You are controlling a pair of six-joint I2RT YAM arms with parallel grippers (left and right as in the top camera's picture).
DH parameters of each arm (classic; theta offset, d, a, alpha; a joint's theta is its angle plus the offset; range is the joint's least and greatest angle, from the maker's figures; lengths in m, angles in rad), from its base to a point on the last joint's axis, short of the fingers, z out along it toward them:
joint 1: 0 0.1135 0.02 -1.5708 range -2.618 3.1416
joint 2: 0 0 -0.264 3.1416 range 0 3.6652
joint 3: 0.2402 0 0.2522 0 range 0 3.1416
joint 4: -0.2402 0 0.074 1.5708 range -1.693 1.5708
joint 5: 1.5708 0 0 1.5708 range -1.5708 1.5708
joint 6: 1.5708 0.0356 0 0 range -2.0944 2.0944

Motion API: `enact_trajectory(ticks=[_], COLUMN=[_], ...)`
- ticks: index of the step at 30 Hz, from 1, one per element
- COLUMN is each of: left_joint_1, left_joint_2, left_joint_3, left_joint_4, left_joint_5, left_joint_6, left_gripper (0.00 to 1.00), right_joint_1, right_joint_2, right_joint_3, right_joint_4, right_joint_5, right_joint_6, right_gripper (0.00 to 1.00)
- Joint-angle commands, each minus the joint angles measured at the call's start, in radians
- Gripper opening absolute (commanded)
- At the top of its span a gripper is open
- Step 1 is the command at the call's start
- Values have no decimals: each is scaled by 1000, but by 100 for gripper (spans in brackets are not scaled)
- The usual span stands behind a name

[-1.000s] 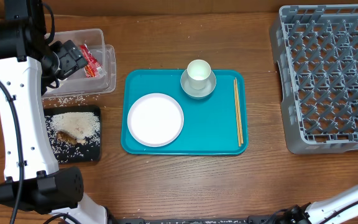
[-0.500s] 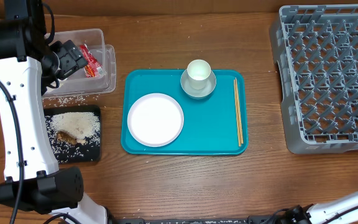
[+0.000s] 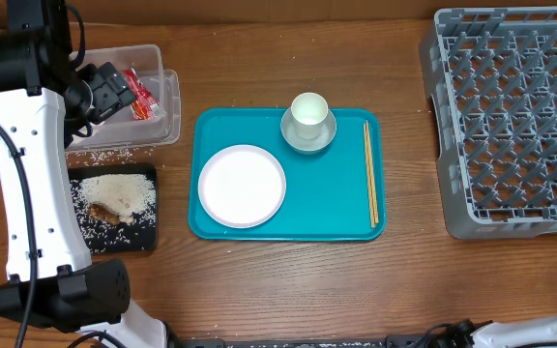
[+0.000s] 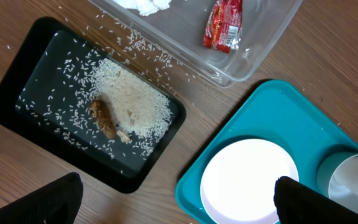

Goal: Sort waste into correct bins and load items into the dishwasher
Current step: 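Lift the white bowl and place it into the grey dish rack, then reach the right gripper back to the white cup on the saucer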

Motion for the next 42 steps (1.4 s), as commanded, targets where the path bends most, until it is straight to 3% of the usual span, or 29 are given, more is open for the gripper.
enact_trajectory(ticks=[1, 3, 5, 6, 8, 9, 14, 22, 31, 37, 42], left_joint_1=[-2, -2, -2, -2, -2, -2, -2, -2, -2, -2, -2], left_joint_2=[8, 8, 8, 8, 8, 8, 8, 9, 8, 8, 8], left_joint_3=[8, 8, 8, 8, 8, 8, 8, 8, 8, 8, 8], left_joint_4=[-2, -2, -2, -2, -2, -2, -2, -2, -2, -2, -2], left_joint_5=[-9, -9, -9, -9, -9, -9, -9, -9, -9, -9, -9], left_joint_6=[-9, -9, -9, -9, -9, -9, -9, -9, -9, -9, -9], left_gripper=[100, 100, 100, 100, 100, 100, 100, 100, 100, 100, 100], right_joint_1=[10, 25, 41, 52, 80, 116, 298, 765, 1338, 1571, 1678], right_joint_2=[-42, -43, -43, -43, -42, -42, -43, -43, -35, 55, 183], right_joint_3=[9, 9, 9, 8, 8, 8, 9, 9, 8, 8, 8], right_joint_4=[-16, -15, -25, -50, -93, -109, -167, -445, -360, -316, -279], right_joint_5=[35, 34, 31, 32, 31, 22, 31, 326, 522, 1020, 1139], right_joint_6=[28, 28, 27, 23, 8, -18, -19, -158, -228, -54, -32], right_gripper=[33, 37, 48, 55, 82, 88, 86, 100, 100, 72, 72])
